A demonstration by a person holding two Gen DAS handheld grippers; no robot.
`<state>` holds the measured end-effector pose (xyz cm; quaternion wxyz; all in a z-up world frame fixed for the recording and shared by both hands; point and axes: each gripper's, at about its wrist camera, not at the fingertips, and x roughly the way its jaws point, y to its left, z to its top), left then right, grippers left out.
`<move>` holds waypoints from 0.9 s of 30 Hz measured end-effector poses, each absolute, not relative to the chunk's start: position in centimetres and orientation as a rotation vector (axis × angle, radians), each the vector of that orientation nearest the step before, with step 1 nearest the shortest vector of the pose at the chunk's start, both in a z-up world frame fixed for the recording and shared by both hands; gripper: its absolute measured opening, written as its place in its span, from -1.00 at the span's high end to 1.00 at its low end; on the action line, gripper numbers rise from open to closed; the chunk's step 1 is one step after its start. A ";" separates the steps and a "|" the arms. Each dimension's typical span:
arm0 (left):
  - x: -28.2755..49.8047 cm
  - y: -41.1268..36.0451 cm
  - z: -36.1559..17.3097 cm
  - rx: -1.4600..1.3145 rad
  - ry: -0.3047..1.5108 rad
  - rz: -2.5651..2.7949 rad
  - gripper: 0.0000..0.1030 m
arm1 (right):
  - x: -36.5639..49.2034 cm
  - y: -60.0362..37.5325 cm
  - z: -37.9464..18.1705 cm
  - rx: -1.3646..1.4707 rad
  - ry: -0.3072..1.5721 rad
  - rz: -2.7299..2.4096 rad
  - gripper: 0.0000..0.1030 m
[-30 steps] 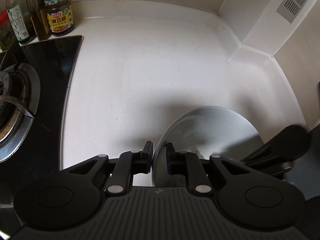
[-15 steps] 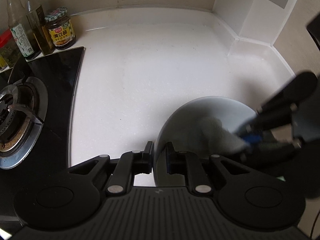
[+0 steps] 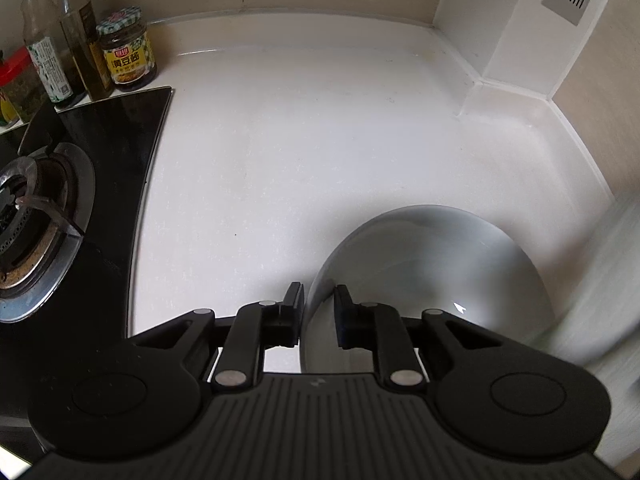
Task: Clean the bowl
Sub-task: 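Lift the cloth out of the bowl with the right gripper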
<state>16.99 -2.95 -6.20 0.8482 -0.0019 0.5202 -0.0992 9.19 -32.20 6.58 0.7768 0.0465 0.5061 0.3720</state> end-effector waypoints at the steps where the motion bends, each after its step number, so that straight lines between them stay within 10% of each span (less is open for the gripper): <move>1: 16.9 -2.9 -6.2 -0.005 1.100 -0.207 0.70 | 8.4 -33.3 7.9 0.111 1.033 0.748 0.80; 9: 15.3 -3.1 -4.8 0.012 1.069 -0.184 0.80 | 5.3 -36.6 10.2 0.168 0.728 0.391 0.80; 27: 8.4 -4.4 0.4 0.040 0.906 -0.158 0.83 | 5.0 -31.2 -6.0 0.018 0.977 0.067 0.61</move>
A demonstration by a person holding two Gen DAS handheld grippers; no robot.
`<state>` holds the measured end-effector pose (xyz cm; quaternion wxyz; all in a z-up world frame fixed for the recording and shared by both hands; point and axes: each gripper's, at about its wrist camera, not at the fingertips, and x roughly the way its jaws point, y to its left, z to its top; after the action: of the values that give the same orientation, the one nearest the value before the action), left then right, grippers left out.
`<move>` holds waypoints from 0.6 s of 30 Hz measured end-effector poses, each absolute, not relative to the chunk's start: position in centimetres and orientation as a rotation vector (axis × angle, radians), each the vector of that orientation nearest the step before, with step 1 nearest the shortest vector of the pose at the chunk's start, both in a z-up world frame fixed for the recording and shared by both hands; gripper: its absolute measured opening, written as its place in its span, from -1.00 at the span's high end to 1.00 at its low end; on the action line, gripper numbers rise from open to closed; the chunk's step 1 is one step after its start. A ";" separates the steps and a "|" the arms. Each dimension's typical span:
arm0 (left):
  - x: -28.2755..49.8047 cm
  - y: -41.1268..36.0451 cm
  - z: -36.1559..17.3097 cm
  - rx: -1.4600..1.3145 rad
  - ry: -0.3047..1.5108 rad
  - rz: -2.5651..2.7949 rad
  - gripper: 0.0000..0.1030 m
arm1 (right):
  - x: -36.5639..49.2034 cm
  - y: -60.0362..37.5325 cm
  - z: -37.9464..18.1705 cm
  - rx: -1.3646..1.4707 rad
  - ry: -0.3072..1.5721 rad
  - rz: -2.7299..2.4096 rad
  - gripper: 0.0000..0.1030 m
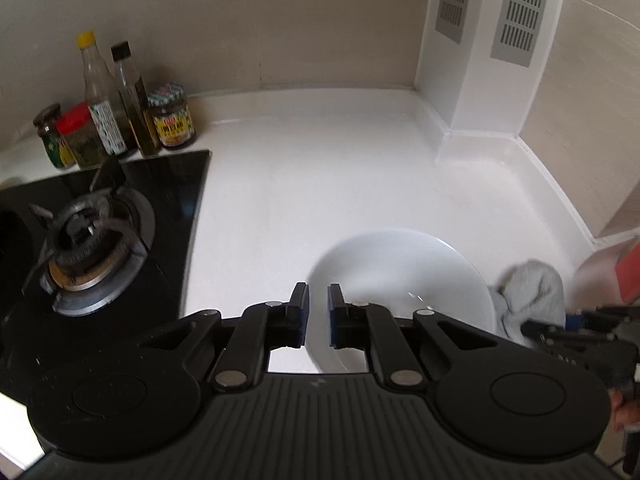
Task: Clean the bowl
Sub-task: 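Lift the cloth out of the bowl with the right gripper, then lower the cloth onto the counter beside the bowl with the right gripper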
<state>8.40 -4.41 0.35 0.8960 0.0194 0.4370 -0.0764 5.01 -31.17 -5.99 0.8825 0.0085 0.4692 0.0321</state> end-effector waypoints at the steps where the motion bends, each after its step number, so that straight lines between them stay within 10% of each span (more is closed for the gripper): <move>1: 8.1 -4.6 0.1 0.042 0.913 -0.163 0.83 | 5.1 -31.3 -6.1 0.014 0.977 0.071 0.51; 18: 6.4 -7.1 -1.7 0.091 0.930 -0.135 0.83 | 2.2 -31.5 -1.9 0.124 0.863 0.070 0.46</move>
<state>6.40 -7.10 -1.69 0.8907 0.0440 0.4479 -0.0649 2.23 -31.55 -1.93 0.9059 0.0603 0.4178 0.0339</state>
